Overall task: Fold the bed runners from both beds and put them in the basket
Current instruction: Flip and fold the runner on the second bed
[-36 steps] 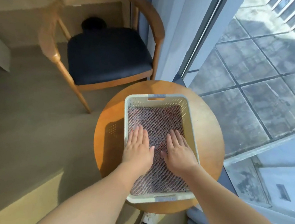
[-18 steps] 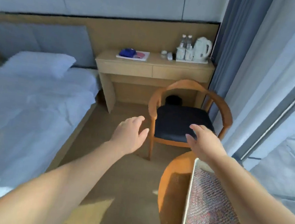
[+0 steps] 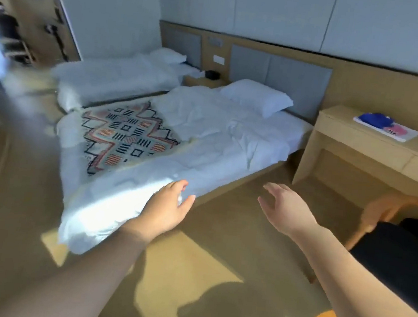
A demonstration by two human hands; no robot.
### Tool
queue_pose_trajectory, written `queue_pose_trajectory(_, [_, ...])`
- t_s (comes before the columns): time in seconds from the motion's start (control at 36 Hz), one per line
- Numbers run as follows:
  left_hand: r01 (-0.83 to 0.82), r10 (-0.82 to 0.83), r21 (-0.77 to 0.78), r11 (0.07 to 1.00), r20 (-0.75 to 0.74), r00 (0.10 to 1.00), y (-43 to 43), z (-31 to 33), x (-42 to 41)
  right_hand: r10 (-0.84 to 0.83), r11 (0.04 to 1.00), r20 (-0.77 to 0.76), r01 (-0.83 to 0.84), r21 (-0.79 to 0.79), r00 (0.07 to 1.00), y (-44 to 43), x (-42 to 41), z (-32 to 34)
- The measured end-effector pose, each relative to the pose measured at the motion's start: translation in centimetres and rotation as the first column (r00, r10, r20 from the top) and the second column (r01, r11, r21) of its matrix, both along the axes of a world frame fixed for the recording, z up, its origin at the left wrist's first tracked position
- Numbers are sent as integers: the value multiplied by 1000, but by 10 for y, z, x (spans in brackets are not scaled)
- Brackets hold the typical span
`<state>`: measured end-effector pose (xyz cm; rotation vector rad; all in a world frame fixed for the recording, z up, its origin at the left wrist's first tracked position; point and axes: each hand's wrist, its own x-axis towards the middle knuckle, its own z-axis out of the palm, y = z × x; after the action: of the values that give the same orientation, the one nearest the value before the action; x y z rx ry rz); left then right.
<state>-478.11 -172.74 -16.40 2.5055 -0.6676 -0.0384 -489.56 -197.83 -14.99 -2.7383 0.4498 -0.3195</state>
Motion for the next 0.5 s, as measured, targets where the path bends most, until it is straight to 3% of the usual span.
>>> queue_pose_trajectory(0.31, [-392, 387, -80, 917, -68, 920, 191, -9, 2, 358, 934, -108, -356, 38, 927, 166, 83, -3])
queue_pose_trajectory(0.5, [-406, 405, -23, 913, -35, 914, 314, -10, 27, 443, 896, -103, -441, 42, 891, 280, 141, -6])
